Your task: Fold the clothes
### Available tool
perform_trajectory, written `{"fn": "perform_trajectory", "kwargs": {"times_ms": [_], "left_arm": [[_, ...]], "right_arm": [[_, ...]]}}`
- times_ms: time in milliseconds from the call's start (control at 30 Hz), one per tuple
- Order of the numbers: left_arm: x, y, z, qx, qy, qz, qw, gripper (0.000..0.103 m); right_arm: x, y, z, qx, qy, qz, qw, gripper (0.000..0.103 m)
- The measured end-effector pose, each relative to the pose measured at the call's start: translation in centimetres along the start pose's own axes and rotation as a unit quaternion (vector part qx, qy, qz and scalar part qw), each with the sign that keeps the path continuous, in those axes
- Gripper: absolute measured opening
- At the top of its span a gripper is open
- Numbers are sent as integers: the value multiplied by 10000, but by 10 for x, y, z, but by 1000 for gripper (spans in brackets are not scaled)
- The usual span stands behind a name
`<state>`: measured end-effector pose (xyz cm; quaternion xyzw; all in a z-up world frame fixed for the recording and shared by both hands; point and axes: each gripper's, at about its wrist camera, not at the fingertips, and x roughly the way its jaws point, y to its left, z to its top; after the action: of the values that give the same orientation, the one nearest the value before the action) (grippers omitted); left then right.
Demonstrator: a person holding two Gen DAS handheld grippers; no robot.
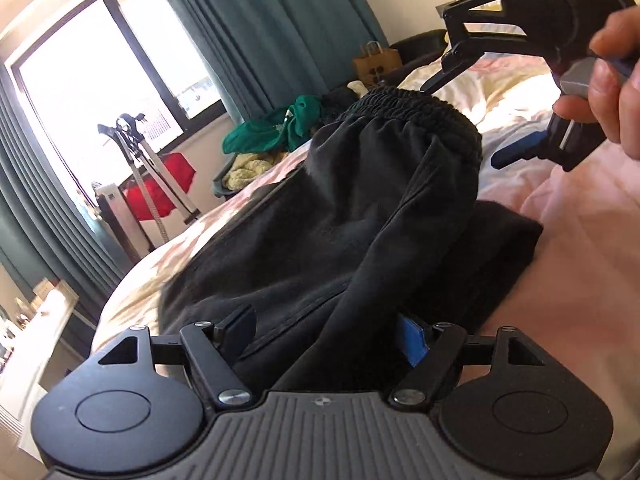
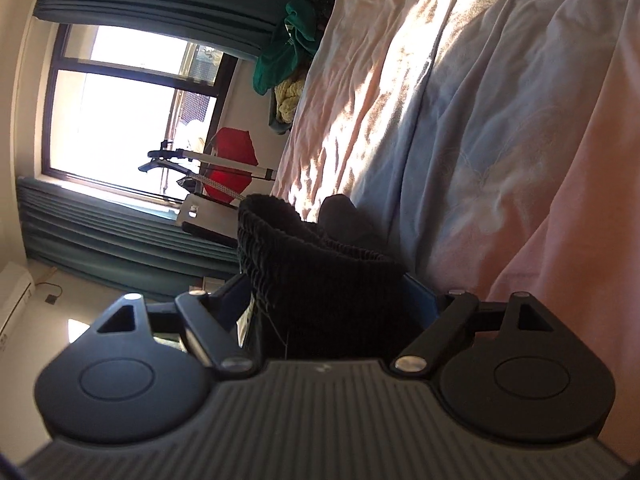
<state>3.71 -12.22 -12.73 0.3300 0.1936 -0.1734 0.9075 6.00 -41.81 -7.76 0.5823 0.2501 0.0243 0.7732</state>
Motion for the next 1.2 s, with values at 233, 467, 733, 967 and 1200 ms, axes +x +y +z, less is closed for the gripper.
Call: {"fn": "perform_trajectory", "kwargs": {"times_ms": [233, 467, 733, 967, 1200], "left_arm": [[-10, 27, -35, -1078, 578, 131, 9924, 74], [-12, 65, -39, -2019, 290, 93, 9789, 71], [-35, 104, -40, -2771, -348, -570, 9585, 73], [-45, 124, -48, -3241, -467, -689, 9424, 78], [-45, 145, -65, -3954, -65, -643, 9162, 81]], "right_arm": [[34, 12, -19, -612, -85, -470, 9970, 85], [41, 30, -27, -1359, -571, -506, 9878, 44], [0, 27, -17, -1349, -997, -588, 9841, 28], [10, -4, -17, -591, -655, -959, 9915, 58], [29, 10, -42, -1135, 100, -1299, 9850, 87]]}}
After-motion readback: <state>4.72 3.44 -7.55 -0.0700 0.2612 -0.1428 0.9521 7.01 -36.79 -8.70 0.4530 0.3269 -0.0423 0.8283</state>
